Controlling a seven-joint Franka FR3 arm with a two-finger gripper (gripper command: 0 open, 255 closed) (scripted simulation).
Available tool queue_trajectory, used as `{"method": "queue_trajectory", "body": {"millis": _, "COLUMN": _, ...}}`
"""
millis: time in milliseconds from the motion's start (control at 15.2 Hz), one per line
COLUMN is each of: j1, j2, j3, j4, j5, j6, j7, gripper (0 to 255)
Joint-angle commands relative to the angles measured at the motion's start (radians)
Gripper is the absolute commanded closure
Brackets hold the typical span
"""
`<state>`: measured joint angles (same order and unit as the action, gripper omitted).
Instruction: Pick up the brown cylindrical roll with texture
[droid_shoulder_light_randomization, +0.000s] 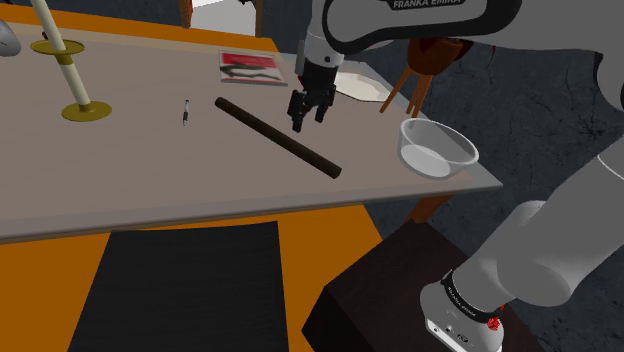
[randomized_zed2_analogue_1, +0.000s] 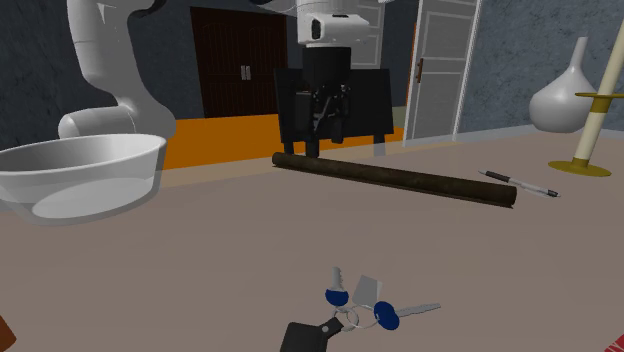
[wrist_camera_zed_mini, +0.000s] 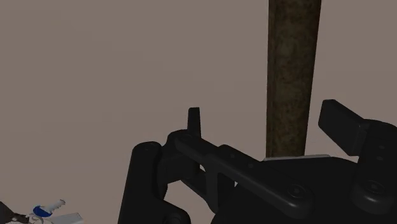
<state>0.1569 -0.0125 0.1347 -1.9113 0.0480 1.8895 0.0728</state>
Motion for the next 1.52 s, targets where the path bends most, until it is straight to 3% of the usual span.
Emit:
{"method": "queue_trajectory", "body": {"millis": 0, "j1": 0.011, "j2": 0.067, "j3": 0.011, "j4": 0.070, "j5": 0.001, "j6": 0.006, "j7": 0.003, "gripper": 0}}
{"method": "queue_trajectory", "body": {"millis": 330, "j1": 0.039, "j2": 0.223, "j3": 0.033, "j4": 0.248, "j5": -0.005, "j6": 0.006, "j7": 0.011, "gripper": 0}}
{"method": "queue_trajectory", "body": {"millis": 924, "j1": 0.040, "j2": 0.241, "j3": 0.032, "j4": 0.169, "j5": -0.006, "j6": 0.102, "j7": 0.007, "gripper": 0}}
{"method": "queue_trajectory", "body": {"millis": 990, "j1": 0.040, "j2": 0.240, "j3": 0.032, "j4": 0.169, "j5": -0.006, "j6": 0.102, "j7": 0.007, "gripper": 255}}
{"method": "queue_trajectory", "body": {"millis": 1452, "j1": 0.039, "j2": 0.240, "j3": 0.032, "j4": 0.169, "j5": -0.006, "j6": 0.101, "j7": 0.006, "gripper": 255}}
